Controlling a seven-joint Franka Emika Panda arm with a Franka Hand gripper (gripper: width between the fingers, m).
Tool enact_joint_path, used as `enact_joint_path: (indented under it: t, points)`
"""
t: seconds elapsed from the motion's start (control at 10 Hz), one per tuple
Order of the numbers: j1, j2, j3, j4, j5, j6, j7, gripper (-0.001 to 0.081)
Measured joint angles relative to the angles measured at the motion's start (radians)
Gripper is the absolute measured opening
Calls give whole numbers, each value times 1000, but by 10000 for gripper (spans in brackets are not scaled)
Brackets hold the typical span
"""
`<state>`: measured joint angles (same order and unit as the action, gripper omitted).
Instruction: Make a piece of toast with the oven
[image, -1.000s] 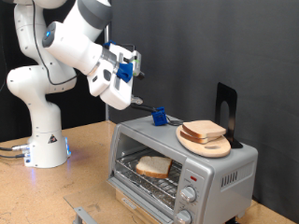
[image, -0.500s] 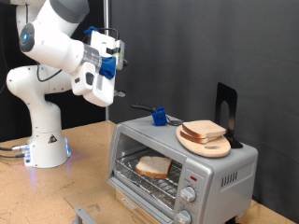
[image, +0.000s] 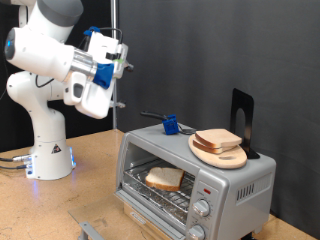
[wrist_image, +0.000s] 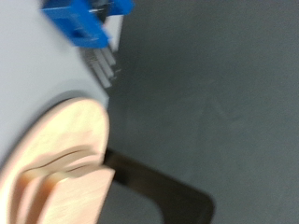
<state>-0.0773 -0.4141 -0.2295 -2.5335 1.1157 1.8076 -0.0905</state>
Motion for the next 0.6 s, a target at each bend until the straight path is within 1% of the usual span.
enact_joint_path:
  t: [0.2,0.4,0.5,0.6]
  points:
    - [-26,23,-15,0,-42,20,-18,682]
    - [-31,50,-31,11,-67,4,-51,682]
    - [-31,50,-31,9,-65,6,-50,682]
    - [-32,50,-39,8,-65,-20,-51,682]
